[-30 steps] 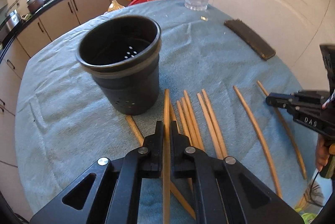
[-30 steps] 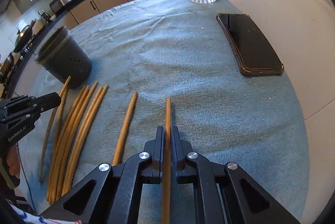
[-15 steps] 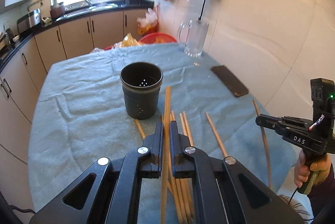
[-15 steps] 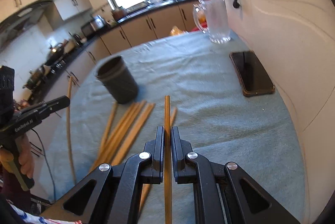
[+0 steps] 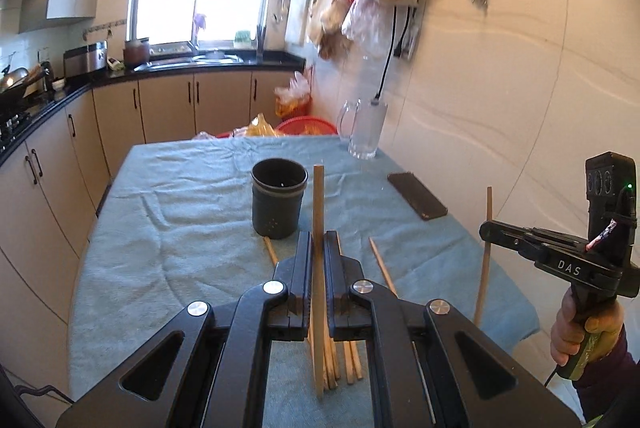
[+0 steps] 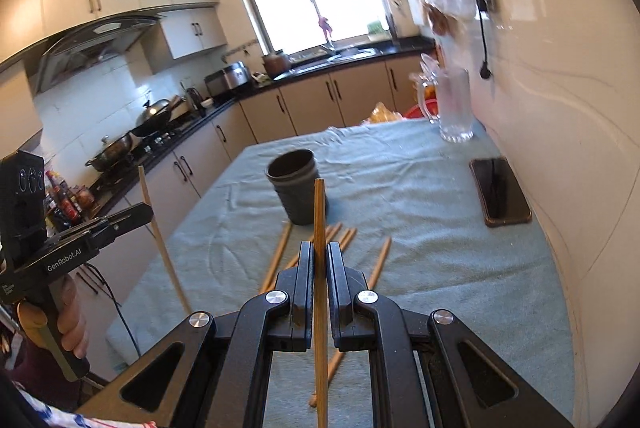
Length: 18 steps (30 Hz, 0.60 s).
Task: Organize utensils
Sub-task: 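Lift both held chopsticks upright and carry them over the black cup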
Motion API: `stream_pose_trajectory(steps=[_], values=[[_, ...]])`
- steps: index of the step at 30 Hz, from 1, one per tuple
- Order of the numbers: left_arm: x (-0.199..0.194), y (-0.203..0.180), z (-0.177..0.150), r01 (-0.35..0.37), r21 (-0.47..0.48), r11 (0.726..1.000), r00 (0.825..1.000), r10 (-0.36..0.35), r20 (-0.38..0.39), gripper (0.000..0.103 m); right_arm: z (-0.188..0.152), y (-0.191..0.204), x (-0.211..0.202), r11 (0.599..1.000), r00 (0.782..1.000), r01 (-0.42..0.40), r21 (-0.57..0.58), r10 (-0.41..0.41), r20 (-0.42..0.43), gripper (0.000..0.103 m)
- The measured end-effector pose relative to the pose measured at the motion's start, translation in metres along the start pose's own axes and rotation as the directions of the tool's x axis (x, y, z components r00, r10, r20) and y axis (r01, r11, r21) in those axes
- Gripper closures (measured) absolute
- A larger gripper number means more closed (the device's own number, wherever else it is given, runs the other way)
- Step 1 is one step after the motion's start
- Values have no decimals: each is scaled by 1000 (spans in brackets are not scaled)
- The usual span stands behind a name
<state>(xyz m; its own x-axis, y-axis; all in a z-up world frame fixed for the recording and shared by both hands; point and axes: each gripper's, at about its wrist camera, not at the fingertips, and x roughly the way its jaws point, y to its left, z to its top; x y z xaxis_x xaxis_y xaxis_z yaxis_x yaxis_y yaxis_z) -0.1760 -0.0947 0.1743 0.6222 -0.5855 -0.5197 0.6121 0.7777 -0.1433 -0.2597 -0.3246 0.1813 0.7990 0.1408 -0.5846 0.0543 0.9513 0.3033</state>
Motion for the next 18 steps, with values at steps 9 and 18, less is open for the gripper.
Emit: stream_pose_trajectory(steps=[9,18], values=[[-20,2,8,-23,-3,1000,997,23,74,98,8,16,-5,999,999,-28,-45,29,23,96],[-14,20,29,9,-71,997,996,-3,87,98,41,26,-11,995,995,-66,-78,71,65,96]])
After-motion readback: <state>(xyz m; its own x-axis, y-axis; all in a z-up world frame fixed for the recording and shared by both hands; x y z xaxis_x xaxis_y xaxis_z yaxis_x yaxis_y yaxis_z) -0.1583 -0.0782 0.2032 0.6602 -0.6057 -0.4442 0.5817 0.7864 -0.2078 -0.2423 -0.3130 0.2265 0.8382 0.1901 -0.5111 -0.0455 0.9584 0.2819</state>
